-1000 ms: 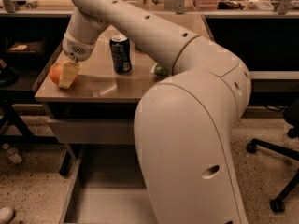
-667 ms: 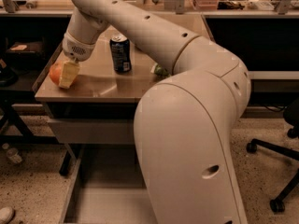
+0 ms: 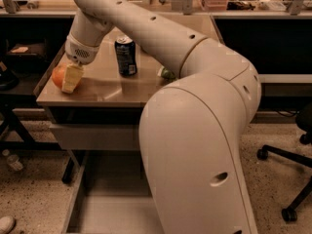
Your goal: Pick orange from middle drawer and place on counter
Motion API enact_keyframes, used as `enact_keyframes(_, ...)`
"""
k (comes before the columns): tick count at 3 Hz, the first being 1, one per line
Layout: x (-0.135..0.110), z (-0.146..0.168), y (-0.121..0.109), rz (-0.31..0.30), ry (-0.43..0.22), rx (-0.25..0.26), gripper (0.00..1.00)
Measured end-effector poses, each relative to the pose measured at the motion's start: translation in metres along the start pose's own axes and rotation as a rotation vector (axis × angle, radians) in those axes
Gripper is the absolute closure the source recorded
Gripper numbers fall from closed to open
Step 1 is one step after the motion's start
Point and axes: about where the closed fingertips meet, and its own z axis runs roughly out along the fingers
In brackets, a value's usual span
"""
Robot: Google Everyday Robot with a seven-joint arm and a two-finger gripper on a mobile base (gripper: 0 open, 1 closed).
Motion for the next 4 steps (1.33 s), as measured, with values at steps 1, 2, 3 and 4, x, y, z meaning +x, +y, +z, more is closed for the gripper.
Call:
enact_keyframes(1, 0.000, 0.000, 0.000, 0.000, 0.000, 0.000, 0.00)
enact_keyframes(2, 0.000, 0.000, 0.000, 0.000, 0.000, 0.000, 0.00)
enact_keyframes(3, -0.006, -0.017, -0.002, -0.004, 0.018, 0.040, 0.00)
enact_keyframes(4, -0.026, -0.065, -0.004, 0.003, 0.069, 0.107, 0.00)
